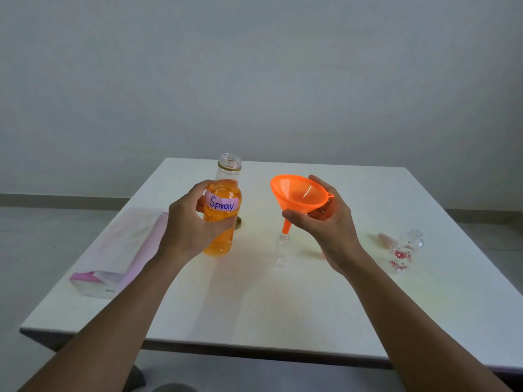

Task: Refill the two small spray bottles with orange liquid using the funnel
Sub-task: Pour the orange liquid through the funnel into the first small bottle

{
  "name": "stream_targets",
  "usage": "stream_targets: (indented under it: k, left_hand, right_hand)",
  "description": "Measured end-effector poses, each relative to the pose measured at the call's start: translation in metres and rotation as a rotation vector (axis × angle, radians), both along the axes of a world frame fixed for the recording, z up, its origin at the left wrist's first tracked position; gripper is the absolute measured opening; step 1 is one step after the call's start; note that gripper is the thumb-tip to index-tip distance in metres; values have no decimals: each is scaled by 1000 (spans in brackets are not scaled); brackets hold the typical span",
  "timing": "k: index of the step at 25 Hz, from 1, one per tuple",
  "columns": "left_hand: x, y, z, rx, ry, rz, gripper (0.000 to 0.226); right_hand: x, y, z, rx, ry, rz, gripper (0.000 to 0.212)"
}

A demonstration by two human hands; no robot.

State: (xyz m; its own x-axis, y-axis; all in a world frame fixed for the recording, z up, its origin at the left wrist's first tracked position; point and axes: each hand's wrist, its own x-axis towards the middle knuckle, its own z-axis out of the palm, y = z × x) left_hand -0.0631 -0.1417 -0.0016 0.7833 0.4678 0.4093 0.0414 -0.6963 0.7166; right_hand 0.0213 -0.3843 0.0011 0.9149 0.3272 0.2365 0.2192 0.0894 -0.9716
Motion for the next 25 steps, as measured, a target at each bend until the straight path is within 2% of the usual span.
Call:
stream_targets:
  k: [5,12,25]
  left_hand:
    - [4,0,3,41,27,-20,83]
    - [6,5,18,148,156,-140,87]
    - [9,24,46,473,133,-266,78]
  right_hand:
    - [0,0,-7,-38,-22,23,95]
    - [-1,0,-12,-102,-68,46,95]
    - [0,4,-12,-182,-110,35,95]
